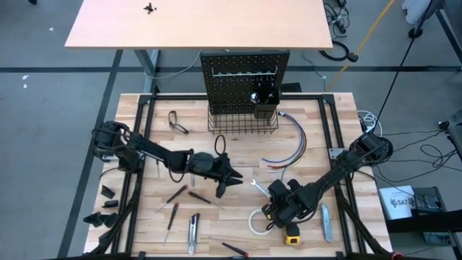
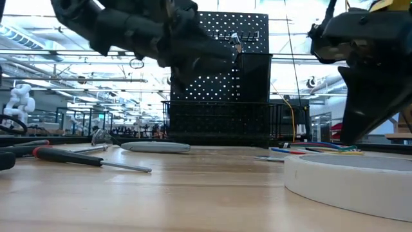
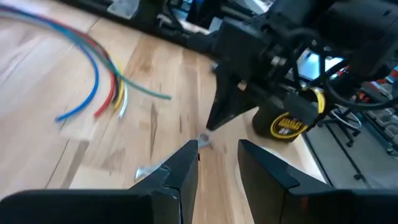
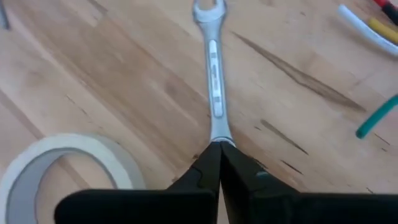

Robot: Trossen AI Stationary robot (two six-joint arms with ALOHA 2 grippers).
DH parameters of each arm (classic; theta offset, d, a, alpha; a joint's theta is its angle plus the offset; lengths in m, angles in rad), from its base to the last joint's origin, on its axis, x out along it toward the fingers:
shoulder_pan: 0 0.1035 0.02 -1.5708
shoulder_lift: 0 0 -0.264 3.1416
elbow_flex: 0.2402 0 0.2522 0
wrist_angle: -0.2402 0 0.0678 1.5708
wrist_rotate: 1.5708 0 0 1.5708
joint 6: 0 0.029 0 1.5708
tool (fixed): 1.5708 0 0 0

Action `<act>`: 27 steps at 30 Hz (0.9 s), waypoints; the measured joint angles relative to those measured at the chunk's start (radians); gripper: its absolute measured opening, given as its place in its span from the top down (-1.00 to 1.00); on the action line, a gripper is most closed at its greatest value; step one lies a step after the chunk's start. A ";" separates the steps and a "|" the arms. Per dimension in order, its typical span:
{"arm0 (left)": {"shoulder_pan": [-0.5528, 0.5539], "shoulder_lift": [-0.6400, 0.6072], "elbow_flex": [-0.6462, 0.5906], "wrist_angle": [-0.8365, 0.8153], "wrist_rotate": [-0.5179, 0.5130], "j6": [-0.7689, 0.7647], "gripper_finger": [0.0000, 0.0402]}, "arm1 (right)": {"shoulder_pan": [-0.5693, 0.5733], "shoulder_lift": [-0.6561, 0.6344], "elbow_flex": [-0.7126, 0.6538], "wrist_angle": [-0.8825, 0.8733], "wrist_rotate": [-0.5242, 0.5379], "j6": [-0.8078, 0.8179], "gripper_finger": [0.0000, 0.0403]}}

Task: Hang tools onto peg board
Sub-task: Put the wrench into the black bin on the pegboard

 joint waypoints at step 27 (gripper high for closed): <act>0.016 0.178 0.267 -0.234 0.099 0.100 0.42 | 0.030 0.013 -0.088 0.131 0.029 0.075 1.00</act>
